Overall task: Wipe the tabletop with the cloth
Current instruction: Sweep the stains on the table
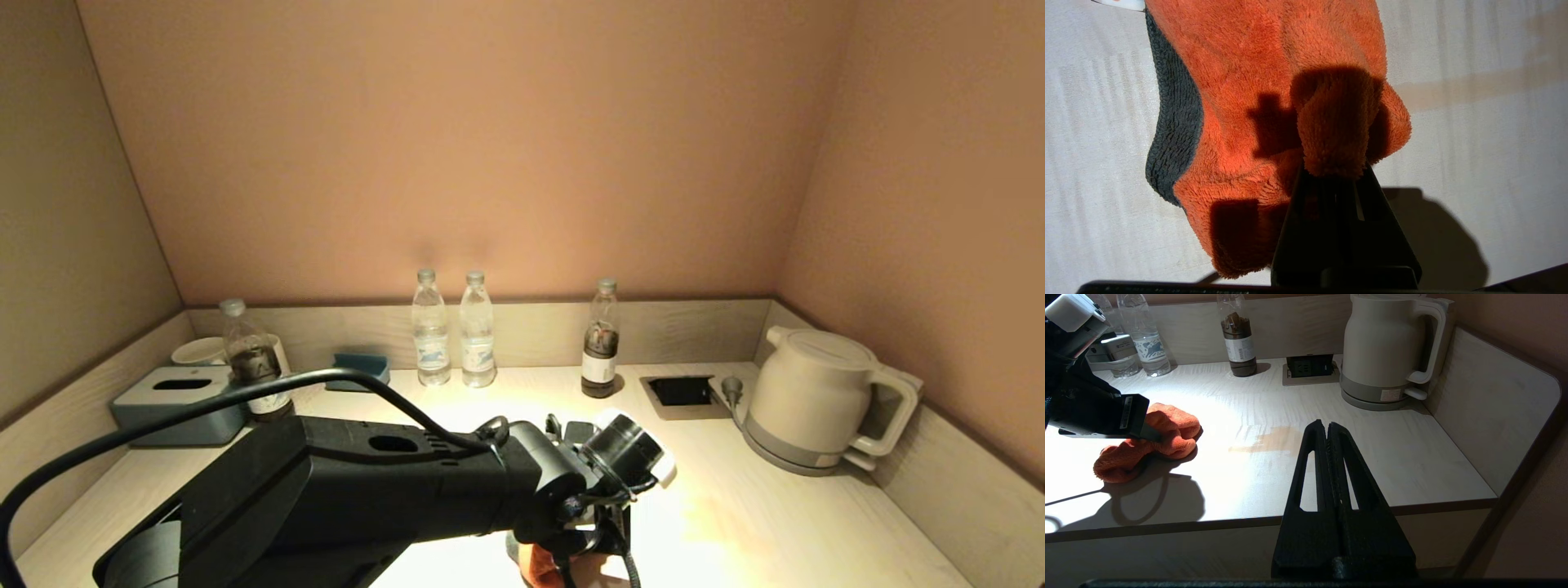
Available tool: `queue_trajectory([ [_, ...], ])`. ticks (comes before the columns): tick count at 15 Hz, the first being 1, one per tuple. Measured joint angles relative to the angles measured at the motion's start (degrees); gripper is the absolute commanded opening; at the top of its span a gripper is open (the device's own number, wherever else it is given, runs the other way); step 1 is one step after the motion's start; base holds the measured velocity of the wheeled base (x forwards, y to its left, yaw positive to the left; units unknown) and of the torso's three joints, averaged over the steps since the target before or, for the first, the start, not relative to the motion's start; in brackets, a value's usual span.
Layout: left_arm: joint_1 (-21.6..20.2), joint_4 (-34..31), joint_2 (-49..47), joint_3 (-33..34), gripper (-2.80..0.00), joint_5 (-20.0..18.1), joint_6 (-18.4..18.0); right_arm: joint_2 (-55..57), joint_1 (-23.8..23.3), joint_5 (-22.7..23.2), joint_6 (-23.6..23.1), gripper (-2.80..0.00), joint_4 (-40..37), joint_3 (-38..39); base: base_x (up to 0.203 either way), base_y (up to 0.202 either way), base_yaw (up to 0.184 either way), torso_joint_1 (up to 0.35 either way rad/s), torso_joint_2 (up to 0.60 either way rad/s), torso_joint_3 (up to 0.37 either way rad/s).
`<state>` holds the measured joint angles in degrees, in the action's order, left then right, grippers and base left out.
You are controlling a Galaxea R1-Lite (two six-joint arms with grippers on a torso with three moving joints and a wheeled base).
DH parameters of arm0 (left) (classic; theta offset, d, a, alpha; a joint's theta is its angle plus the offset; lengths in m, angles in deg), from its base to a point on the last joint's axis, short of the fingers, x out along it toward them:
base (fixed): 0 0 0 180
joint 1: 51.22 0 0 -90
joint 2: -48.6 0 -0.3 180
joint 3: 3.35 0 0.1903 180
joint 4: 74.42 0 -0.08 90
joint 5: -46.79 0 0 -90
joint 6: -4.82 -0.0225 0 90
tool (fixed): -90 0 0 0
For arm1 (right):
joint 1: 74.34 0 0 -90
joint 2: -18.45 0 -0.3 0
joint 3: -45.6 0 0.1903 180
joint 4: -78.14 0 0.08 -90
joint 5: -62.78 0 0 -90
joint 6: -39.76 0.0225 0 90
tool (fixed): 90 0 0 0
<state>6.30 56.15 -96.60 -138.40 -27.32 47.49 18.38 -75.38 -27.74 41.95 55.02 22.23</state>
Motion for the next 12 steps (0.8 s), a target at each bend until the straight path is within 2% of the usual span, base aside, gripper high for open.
queue_trajectory([
  [4,-0.5,0.1,-0.1,-0.1,-2.80,0.0,-0.1,0.0,0.0,0.0,0.0,-2.80,0.0,0.0,0.000,0.000,0.000,0.000,0.00,0.000],
  [12,-5.8,0.8,-0.4,-0.2,-2.80,0.1,-1.8,0.0,0.0,0.0,0.0,-2.80,0.0,0.0,0.000,0.000,0.000,0.000,0.00,0.000],
])
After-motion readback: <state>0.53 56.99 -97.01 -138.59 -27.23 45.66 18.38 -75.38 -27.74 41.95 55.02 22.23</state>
